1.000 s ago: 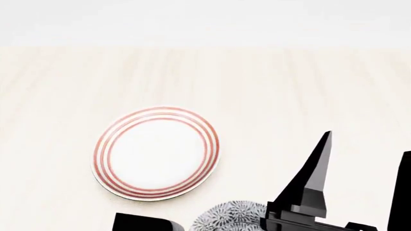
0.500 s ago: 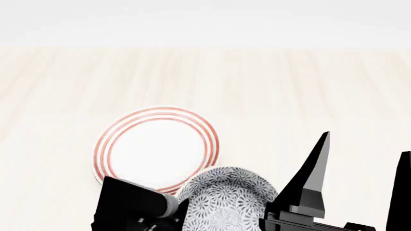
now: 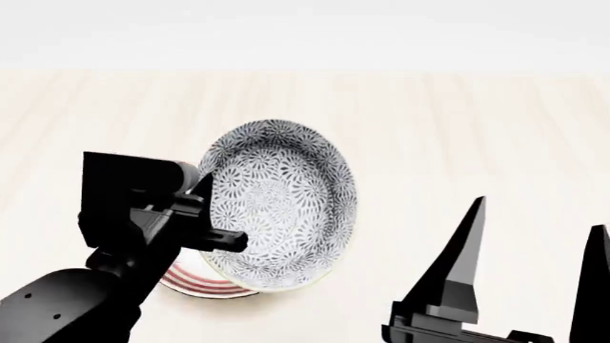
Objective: Put the bowl on the plate.
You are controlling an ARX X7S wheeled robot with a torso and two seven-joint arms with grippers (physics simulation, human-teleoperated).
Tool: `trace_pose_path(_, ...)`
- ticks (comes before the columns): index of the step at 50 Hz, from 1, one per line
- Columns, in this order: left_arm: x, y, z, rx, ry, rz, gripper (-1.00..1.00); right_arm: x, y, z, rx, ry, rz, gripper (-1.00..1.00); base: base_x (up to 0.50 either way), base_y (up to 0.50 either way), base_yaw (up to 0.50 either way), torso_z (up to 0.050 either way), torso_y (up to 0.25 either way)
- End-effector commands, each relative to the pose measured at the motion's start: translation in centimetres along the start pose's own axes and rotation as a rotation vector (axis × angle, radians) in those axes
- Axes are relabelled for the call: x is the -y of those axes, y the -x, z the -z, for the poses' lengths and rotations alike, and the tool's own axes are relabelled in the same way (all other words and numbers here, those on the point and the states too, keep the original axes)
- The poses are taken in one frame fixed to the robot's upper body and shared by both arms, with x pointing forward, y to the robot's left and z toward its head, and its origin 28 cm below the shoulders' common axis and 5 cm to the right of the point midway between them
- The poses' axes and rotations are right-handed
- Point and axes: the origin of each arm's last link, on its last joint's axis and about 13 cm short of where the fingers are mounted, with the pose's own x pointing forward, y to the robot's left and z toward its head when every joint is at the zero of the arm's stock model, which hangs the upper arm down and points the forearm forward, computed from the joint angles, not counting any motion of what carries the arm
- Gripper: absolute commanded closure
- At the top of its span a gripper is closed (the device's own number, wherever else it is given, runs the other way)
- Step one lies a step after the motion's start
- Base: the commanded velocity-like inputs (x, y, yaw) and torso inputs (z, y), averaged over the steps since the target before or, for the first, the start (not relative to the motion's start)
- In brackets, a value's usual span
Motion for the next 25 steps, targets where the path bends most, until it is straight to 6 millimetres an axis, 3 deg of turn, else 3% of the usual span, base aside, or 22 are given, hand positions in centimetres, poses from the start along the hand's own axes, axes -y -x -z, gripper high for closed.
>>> trace_pose_path(1,-2.0,-3.3,-2.3,0.046,0.046,-0.079,1.0,0.1,0.0,0.1,0.007,0.014,-0.003,-1.0,0.0,0.0,0.0,0.0,0.0)
trace_pose_path(8,-2.2,-4.7,-3.3,0.014,0.103,-0.094,1.0,0.1,0.0,0.2,0.001,0.01,-0.005,-1.0,0.0,0.0,0.0,0.0,0.0)
trace_pose_path(25,-1.7,-7.1,-3.1,-0.147,0.295,-0.086,1.0,0.1,0.1,0.3,-0.012,0.005,-0.015,-1.0,0.0,0.0,0.0,0.0,0.001)
